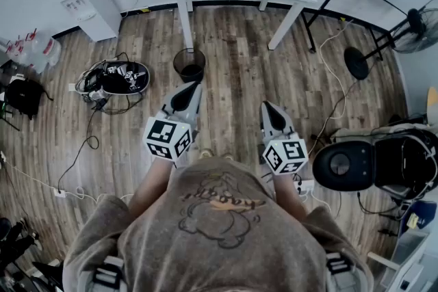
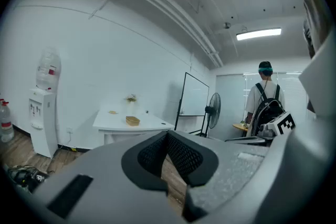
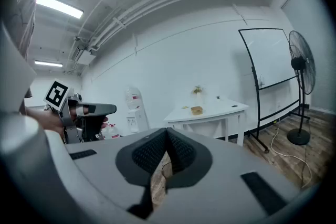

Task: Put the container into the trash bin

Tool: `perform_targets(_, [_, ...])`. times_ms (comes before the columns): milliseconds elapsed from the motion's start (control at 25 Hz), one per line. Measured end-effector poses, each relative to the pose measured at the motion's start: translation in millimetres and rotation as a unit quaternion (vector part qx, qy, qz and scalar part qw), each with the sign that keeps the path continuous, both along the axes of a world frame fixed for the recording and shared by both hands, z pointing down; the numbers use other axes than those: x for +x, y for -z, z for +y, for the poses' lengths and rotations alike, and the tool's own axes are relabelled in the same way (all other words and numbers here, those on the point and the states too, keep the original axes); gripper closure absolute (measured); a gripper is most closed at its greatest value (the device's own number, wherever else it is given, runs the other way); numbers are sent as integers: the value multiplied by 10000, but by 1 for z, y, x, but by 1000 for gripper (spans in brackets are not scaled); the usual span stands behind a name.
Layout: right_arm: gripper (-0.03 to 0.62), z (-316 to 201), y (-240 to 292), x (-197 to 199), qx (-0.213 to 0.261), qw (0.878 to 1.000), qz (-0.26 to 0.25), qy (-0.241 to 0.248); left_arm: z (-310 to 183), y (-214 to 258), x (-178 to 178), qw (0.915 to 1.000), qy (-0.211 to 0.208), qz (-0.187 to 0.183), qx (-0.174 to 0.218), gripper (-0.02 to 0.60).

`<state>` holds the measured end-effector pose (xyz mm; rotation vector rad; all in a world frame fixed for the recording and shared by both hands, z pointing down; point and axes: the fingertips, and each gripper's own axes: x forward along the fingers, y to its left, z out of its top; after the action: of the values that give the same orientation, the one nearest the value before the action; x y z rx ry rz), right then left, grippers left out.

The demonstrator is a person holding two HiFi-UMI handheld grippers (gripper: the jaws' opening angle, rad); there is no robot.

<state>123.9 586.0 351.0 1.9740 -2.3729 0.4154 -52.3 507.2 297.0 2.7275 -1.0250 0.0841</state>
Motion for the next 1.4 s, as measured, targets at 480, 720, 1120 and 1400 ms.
perform_targets(480, [595, -34, 3, -23, 59, 10000, -1, -58, -28, -4, -16, 9997, -261, 18, 38, 578])
perform_targets(720, [595, -45, -5, -30, 53, 9999, -17, -146, -46, -19, -19, 9994, -335, 58, -48, 578])
perform_targets(1120, [595, -83, -24, -7, 10, 9995, -51, -319, -93, -31, -2, 9994, -348, 32, 24, 578])
perform_targets(1400, [594, -137, -32, 20, -4, 9994, -146, -325, -147, -41, 19, 9996, -275, -43, -31, 578])
